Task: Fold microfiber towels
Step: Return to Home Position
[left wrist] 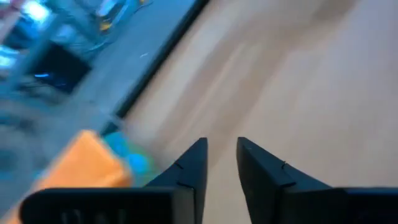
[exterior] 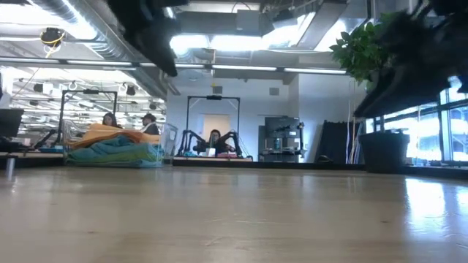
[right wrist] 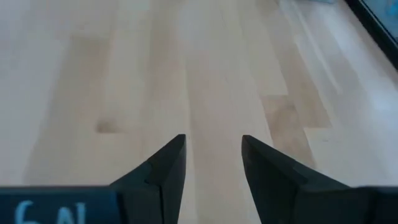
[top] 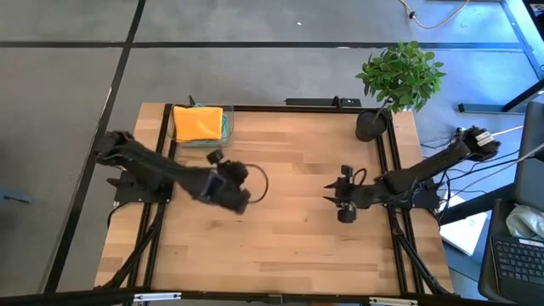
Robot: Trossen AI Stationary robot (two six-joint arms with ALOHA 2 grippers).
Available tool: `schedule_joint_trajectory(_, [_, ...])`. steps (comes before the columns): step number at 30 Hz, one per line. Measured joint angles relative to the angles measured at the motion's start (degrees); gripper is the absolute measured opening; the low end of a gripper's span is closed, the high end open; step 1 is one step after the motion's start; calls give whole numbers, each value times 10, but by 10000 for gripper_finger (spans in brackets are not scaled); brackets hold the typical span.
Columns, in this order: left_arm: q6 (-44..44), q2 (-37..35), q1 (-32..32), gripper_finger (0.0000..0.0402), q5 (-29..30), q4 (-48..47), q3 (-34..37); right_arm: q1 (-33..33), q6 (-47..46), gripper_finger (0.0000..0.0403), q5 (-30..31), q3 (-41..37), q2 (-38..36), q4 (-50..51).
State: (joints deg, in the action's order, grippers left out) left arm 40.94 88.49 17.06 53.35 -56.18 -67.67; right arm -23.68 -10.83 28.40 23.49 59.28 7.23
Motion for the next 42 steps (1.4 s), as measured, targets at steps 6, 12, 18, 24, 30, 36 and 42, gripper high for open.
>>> schedule_joint_trajectory(6, [64,-88,91,18,4,124,147,-33,-59,156,24,-102,-136,-63])
schedule_joint_trajectory(12, [94,-216,168,4,47,286,318,-57,-32,114,65,-226,-266,-186])
schedule_joint_trajectory(18, [34,-340,232,1,75,505,485,-59,29,43,24,-231,-362,-167])
schedule_joint_trajectory(24, [-81,-399,303,0,111,795,641,-59,41,8,-24,-231,-431,-140])
schedule_joint_trajectory(30, [-138,-395,350,0,113,885,673,-62,76,23,-32,-231,-465,-117])
schedule_joint_trajectory(36, [-168,-395,353,0,177,881,673,-62,99,5,-31,-231,-465,-117])
schedule_joint_trajectory(42, [-180,-392,273,0,52,898,673,-61,100,18,-27,-231,-465,-117])
